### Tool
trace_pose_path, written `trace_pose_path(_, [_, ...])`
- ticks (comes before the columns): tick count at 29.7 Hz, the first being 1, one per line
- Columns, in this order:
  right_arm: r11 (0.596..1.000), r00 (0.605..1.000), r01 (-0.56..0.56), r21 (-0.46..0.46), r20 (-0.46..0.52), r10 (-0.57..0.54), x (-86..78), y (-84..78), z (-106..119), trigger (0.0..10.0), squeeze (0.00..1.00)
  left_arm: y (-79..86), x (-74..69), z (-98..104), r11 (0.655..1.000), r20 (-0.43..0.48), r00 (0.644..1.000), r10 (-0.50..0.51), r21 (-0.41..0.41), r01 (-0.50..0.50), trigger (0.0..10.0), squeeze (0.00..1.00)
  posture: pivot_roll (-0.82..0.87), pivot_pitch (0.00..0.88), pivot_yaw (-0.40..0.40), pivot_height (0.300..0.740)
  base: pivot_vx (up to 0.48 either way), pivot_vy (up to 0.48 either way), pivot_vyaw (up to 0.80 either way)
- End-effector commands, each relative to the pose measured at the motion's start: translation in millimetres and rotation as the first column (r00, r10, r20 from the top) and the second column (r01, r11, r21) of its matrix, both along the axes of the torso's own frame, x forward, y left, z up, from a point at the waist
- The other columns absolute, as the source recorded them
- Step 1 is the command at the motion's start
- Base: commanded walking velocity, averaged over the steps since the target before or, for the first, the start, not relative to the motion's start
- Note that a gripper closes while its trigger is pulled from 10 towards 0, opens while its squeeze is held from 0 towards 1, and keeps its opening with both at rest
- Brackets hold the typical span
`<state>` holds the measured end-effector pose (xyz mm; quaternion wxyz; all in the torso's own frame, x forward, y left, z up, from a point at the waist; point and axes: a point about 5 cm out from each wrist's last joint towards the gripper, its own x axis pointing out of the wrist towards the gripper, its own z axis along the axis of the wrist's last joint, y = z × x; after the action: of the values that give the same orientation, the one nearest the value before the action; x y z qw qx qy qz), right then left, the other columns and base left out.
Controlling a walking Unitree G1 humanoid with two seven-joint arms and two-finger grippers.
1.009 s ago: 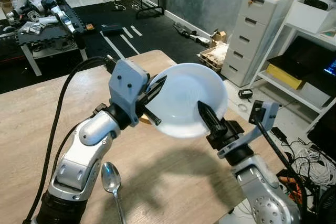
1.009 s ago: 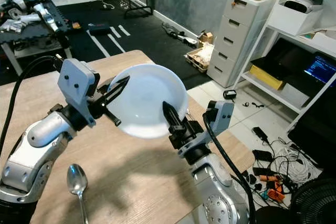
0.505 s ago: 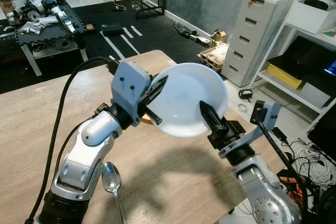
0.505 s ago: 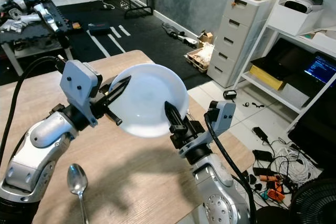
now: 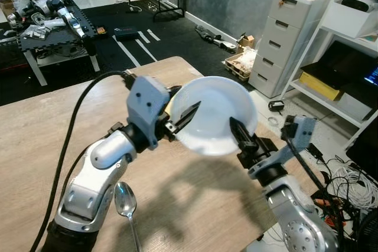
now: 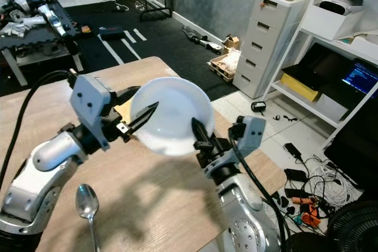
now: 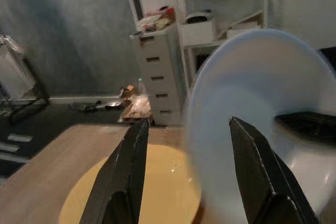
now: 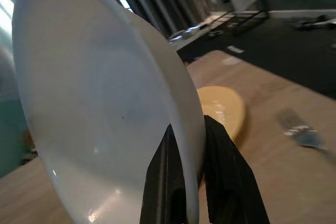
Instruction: Setting the table
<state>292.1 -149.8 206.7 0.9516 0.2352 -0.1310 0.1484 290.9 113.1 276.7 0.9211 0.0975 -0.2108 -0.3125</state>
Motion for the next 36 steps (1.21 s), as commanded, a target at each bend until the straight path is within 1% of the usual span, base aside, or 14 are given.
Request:
trace_pose_path(1, [0.995, 0.995, 0.103, -0.003, -0.001, -0.103, 2.3, -19.0, -0.6, 10.0, 0.0, 10.8, -1.3, -3.1, 1.0, -0.035, 0.999, 0.028, -0.006, -0.029, 10.0, 0.0, 0.02, 0.097, 0.087, 0.74, 0.0, 0.0, 0.0])
trace_pose_path(2, [0.995, 0.995, 0.103, -0.003, -0.001, -0.103, 2.3, -19.0, -0.6, 10.0, 0.0, 10.8, -1.3, -3.1, 1.0, -0.035, 0.999, 0.028, -0.006, -0.029, 10.0, 0.0, 0.02, 0.097, 0.087, 0.74, 0.0, 0.0, 0.0])
trace_pose_path(5, [0.967, 0.967, 0.255, -0.028, -0.006, -0.255, 3.5, -57.4, -1.5, 10.0, 0.0, 28.9, 1.7, -18.4, 0.992, -0.126, 0.985, 0.122, -0.028, -0.126, 10.0, 0.0, 0.03, 0.098, 0.089, 0.74, 0.0, 0.0, 0.0])
trace_pose_path(6, [0.967, 0.967, 0.255, -0.028, -0.006, -0.255, 3.5, -57.4, -1.5, 10.0, 0.0, 28.9, 1.7, -18.4, 0.992, -0.126, 0.985, 0.122, -0.028, -0.126, 10.0, 0.0, 0.03, 0.098, 0.089, 0.74, 0.0, 0.0, 0.0])
trace_pose_path(8, [0.95, 0.95, 0.309, -0.051, -0.026, -0.31, 0.1, -68.1, -7.6, 10.0, 0.0, 32.2, 4.8, -38.9, 0.982, -0.239, 0.955, 0.176, -0.022, -0.187, 10.0, 0.0, 0.03, 0.098, 0.089, 0.74, 0.0, 0.0, 0.0])
trace_pose_path(9, [0.95, 0.95, 0.309, -0.051, -0.026, -0.31, 0.1, -68.1, -7.6, 10.0, 0.0, 32.2, 4.8, -38.9, 0.982, -0.239, 0.955, 0.176, -0.022, -0.187, 10.0, 0.0, 0.03, 0.098, 0.089, 0.74, 0.0, 0.0, 0.0])
trace_pose_path(10, [0.944, 0.944, 0.323, -0.072, -0.043, -0.327, -5.5, -66.8, -13.9, 10.0, 0.0, 28.9, 5.0, -58.1, 0.978, -0.316, 0.926, 0.208, 0.044, -0.205, 10.0, 0.0, 0.03, 0.107, 0.09, 0.74, 0.0, 0.0, 0.0])
trace_pose_path(13, [0.943, 0.943, 0.323, -0.081, -0.054, -0.328, -10.2, -62.0, -18.1, 10.0, 0.0, 25.6, 5.4, -66.0, 0.974, -0.33, 0.916, 0.228, 0.076, -0.215, 10.0, 0.0, 0.02, 0.108, 0.091, 0.74, 0.0, 0.0, 0.0])
trace_pose_path(15, [0.939, 0.939, 0.33, -0.096, -0.068, -0.337, -18.4, -53.4, -24.2, 10.0, 0.0, 19.7, 7.4, -74.6, 0.964, -0.358, 0.895, 0.266, 0.093, -0.249, 10.0, 0.0, 0.02, 0.111, 0.093, 0.74, 0.0, 0.0, 0.0])
trace_pose_path(17, [0.935, 0.935, 0.342, -0.099, -0.069, -0.349, -20.9, -50.5, -26.0, 10.0, 0.0, 17.3, 8.7, -77.1, 0.958, -0.371, 0.884, 0.285, 0.088, -0.272, 10.0, 0.0, 0.0, 0.114, 0.101, 0.74, 0.0, 0.0, 0.0])
trace_pose_path(25, [0.929, 0.932, 0.347, -0.126, -0.061, -0.357, -16.7, -46.6, -27.0, 10.0, 0.0, 6.2, 9.3, -78.3, 0.96, -0.364, 0.889, 0.277, 0.071, -0.27, 10.0, 0.0, 0.0, 0.11, 0.101, 0.74, 0.0, 0.0, 0.0])
trace_pose_path(28, [0.929, 0.933, 0.344, -0.136, -0.067, -0.355, -15.1, -45.0, -27.7, 10.0, 0.0, 4.1, 11.0, -78.9, 0.957, -0.393, 0.877, 0.278, 0.037, -0.287, 10.0, 0.0, 0.0, 0.108, 0.096, 0.74, 0.0, 0.0, 0.0])
trace_pose_path(33, [0.928, 0.931, 0.345, -0.143, -0.07, -0.358, -14.8, -44.3, -28.1, 10.0, 0.0, 5.0, 12.0, -80.2, 0.951, -0.402, 0.866, 0.296, 0.04, -0.307, 10.0, 0.0, 0.0, 0.108, 0.096, 0.74, 0.0, 0.0, 0.0])
trace_pose_path(36, [0.925, 0.929, 0.349, -0.151, -0.075, -0.363, -14.2, -45.2, -29.4, 10.0, 0.0, 7.3, 14.1, -84.6, 0.938, -0.441, 0.838, 0.322, 0.03, -0.345, 10.0, 0.0, 0.0, 0.107, 0.088, 0.74, 0.0, 0.0, 0.0])
